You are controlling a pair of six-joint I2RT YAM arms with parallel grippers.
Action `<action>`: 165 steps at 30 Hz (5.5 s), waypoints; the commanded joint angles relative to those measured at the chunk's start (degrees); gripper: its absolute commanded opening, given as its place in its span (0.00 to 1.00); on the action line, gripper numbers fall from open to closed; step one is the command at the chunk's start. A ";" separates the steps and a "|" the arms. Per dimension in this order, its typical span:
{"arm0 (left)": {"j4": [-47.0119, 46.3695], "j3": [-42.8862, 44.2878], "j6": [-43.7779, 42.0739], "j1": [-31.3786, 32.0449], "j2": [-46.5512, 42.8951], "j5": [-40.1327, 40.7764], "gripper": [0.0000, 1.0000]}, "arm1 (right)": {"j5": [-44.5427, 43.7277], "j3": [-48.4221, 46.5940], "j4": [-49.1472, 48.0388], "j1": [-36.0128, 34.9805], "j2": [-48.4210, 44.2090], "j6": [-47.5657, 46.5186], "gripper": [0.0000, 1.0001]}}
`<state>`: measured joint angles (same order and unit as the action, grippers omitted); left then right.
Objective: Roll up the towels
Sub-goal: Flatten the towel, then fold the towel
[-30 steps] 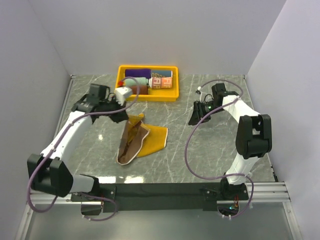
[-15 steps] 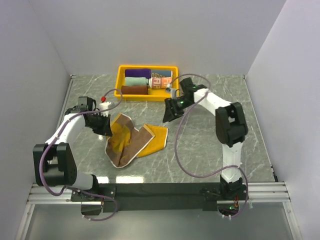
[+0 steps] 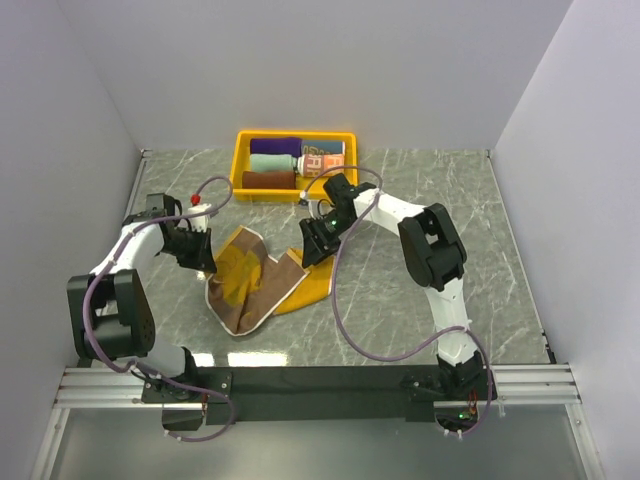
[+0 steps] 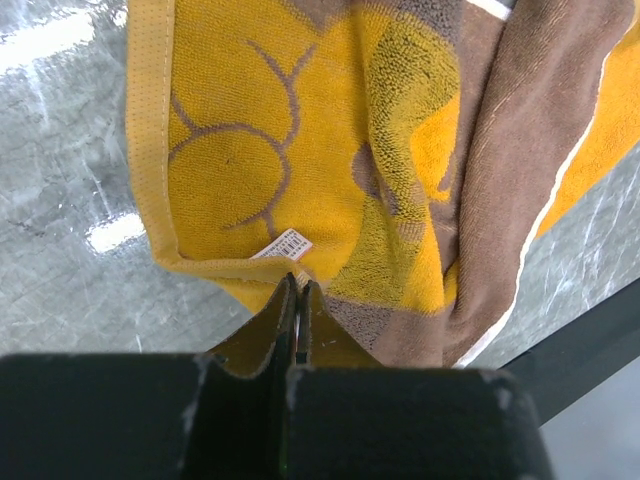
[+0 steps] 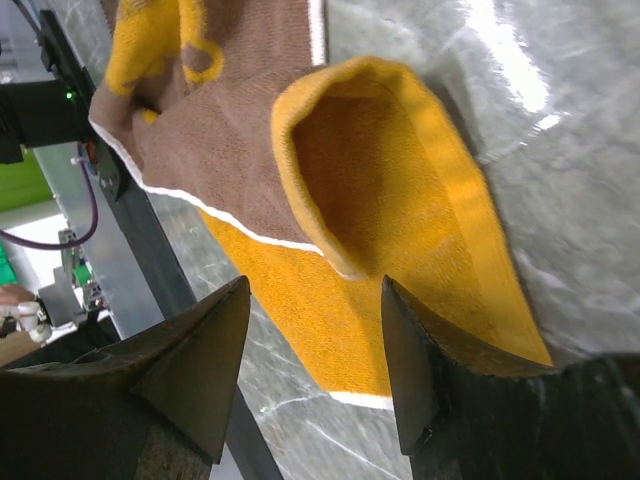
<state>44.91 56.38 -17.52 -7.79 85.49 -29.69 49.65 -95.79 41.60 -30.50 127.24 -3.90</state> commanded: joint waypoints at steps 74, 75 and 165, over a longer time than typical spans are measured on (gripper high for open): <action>21.22 1.26 -33.03 -12.07 -14.05 -5.55 0.64 | -18.01 22.24 28.80 29.36 -36.36 -31.35 0.94; 19.45 2.15 -31.37 -11.98 -13.08 -6.68 0.58 | -17.22 21.01 28.10 29.27 -35.14 -30.65 0.94; -8.95 20.35 2.84 -6.10 23.58 -3.89 0.38 | -28.21 -0.98 16.22 27.16 -11.41 -21.41 0.63</action>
<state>37.54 77.49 -15.31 -14.79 109.27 -34.35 20.36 -93.80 56.53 -4.43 114.69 -25.39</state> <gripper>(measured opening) 0.380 0.644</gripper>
